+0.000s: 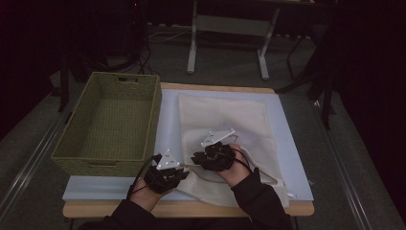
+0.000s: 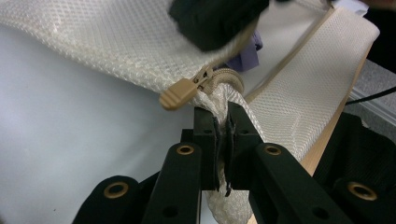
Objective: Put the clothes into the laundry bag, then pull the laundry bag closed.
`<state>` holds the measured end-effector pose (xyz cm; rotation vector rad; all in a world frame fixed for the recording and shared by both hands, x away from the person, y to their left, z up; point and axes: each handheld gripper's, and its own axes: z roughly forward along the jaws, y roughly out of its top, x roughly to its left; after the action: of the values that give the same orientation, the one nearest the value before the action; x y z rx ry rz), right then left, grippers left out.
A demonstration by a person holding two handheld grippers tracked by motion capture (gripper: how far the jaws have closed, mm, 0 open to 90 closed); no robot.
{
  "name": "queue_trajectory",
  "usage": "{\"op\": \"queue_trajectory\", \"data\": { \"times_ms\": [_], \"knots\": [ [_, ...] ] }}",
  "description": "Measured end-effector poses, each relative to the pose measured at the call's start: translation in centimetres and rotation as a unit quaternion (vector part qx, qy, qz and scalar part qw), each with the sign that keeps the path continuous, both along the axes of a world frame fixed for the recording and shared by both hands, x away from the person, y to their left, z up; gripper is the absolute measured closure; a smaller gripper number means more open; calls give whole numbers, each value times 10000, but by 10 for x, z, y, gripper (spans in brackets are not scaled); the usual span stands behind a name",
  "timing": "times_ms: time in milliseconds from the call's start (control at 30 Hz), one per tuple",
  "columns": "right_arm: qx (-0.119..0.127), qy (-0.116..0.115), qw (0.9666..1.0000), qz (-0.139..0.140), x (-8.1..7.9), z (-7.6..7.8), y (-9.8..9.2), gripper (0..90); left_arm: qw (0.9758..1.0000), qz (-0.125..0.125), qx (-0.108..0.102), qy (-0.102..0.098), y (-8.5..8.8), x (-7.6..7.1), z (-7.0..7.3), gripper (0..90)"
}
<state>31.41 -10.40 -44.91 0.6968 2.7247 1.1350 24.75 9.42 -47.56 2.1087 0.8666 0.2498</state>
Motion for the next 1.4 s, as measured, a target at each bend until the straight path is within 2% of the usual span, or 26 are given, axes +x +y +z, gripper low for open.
{"op": "queue_trajectory", "data": {
  "times_ms": [267, 433, 567, 733, 967, 1067, 1200, 1300, 1367, 1400],
  "knots": [
    [-159, 215, 9995, 173, -5, -15, 5, 796, 10000, 20, 43, -32, -1, -1, -1, 843],
    [-118, 412, 9989, 193, -5, -21, 2, 790, 10000, 18, 55, -31, 0, -1, -2, 844],
    [-49, 319, 9993, 178, -5, -17, -2, 766, 9999, 25, 108, -88, 0, -1, -2, 845],
    [326, 252, 9990, 173, -7, 3, -6, 734, 9999, -3, 118, -54, -1, -1, -6, 846],
    [289, 241, 9992, 142, -10, 4, 15, 600, 9998, -70, 159, -84, -5, -2, -7, 847],
    [193, 235, 9995, 56, -8, 3, 24, 566, 9999, -82, 139, -59, -5, -2, -8, 847],
    [205, 292, 9994, -13, -6, 1, 29, 535, 9998, -123, 160, -59, -5, -3, -8, 847],
    [42, 231, 9997, -85, -4, -1, 33, 524, 9998, -134, 166, -57, -5, -3, -8, 847],
    [28, 244, 9996, -118, -4, -2, 32, 524, 9998, -121, 177, -54, -5, -3, -8, 847],
    [-16, 173, 9997, -170, -3, -3, 31, 524, 9998, -118, 179, -50, -4, -3, -8, 847]
  ]
}}
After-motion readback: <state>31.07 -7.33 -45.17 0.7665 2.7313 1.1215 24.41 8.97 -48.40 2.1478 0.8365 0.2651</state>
